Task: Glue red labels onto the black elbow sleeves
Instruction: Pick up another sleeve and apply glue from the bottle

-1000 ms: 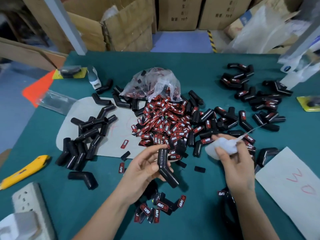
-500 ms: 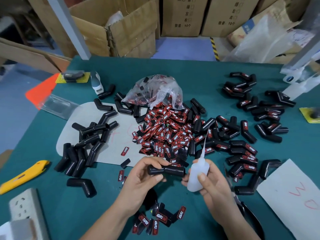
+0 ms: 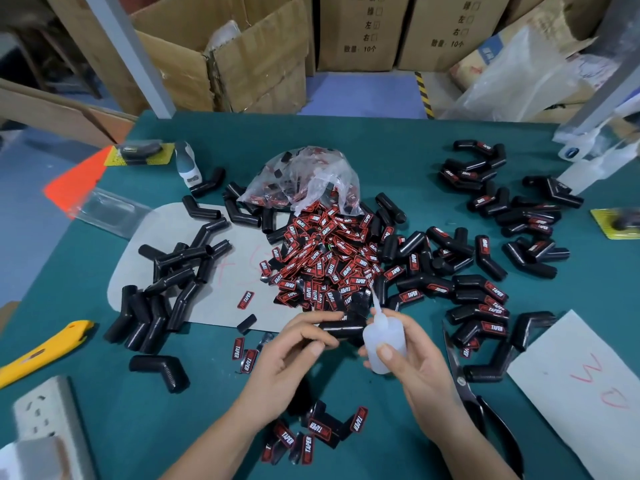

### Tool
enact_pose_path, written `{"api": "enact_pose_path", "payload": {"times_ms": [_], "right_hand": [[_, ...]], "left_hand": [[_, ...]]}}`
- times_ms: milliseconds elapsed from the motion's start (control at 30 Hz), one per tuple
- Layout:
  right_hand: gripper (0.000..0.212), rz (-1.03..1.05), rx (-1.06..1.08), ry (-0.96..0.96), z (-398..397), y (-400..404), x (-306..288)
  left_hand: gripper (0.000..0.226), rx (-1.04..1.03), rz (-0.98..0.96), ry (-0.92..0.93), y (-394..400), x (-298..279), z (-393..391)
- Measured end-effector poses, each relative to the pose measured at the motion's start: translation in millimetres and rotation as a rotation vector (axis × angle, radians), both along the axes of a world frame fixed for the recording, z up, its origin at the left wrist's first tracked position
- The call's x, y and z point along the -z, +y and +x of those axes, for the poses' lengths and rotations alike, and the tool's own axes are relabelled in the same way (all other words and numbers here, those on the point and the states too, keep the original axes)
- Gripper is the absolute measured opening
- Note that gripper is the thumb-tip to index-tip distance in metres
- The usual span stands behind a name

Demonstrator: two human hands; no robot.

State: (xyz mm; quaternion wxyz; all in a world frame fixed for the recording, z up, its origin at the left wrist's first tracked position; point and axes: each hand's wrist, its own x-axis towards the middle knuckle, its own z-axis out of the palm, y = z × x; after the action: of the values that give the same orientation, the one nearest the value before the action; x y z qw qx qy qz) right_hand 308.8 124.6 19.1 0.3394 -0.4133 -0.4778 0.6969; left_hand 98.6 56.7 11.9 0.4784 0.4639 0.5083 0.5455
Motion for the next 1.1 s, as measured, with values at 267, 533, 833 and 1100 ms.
{"api": "enact_pose_path", "payload": {"times_ms": [267,533,833,1100], "right_hand": [[0.036,0.022,0.208,0.025,9,9,-4],[0.035,-0.020,0.180,0.058,21,14,-1],[0.038,-0.231,0.258,0.281,12,12,-4],[0.029,-0.282,0.239,0.321,20,16,-3]], "left_hand": [[0.046,-0.184,-0.114,-0.228,3,4,-7],[0.032,-0.327,-0.172,-0.491,8,6,-7],[0.046,-0.232,-0.163,-0.612,8,9,-12],[0.074,-0.032,-0.171,-0.796,5,8,-11]]}}
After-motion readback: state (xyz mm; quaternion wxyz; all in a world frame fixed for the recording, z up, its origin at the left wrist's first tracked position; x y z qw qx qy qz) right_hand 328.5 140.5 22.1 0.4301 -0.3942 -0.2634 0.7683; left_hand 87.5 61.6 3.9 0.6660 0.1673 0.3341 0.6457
